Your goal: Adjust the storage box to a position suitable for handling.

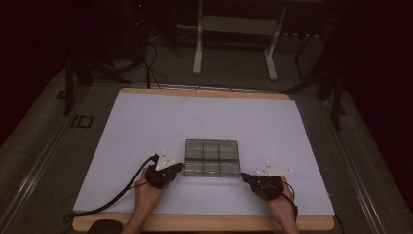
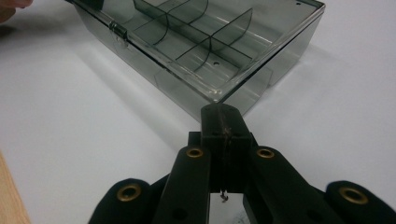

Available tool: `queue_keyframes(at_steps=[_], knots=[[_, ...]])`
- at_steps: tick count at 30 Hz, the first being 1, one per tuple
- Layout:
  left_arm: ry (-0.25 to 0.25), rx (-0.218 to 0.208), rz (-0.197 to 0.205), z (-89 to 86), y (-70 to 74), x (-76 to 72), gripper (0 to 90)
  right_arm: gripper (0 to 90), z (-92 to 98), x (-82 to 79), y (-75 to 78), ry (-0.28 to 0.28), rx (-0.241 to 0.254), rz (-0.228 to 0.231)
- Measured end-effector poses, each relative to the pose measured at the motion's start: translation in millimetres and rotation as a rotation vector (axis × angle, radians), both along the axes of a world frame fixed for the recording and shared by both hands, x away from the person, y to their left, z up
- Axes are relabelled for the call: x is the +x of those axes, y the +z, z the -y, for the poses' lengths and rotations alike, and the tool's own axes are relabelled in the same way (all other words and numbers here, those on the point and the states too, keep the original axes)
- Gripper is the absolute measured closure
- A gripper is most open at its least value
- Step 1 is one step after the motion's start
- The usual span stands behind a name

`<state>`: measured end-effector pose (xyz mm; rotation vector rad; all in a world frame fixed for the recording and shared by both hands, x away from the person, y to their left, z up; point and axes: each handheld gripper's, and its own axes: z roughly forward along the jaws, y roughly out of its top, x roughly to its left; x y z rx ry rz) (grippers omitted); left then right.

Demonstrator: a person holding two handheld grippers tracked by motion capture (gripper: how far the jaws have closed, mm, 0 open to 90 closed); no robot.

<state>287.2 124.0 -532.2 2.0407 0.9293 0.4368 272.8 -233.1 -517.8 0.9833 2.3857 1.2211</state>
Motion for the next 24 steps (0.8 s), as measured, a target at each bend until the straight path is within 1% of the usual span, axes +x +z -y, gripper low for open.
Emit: queue_keyframes(at_steps=[5, 17, 24], knots=[[-0.002, -0.009, 0.009, -1.0, 0.6, -0.2, 87.5, 90.0, -1.2, 0.4, -1.1, -0.001, -0.001, 0.001], [-0.01, -0.003, 0.025, -2.8, 1.6, -1.2, 84.6, 90.0, -1.0, 0.8, -0.8, -0.006, 0.008, 0.001], [-0.013, -0.01, 0.026, -3.5, 1.5, -1.8, 84.0, 90.0, -1.3, 1.0, -0.3, -0.006, 0.01, 0.004]])
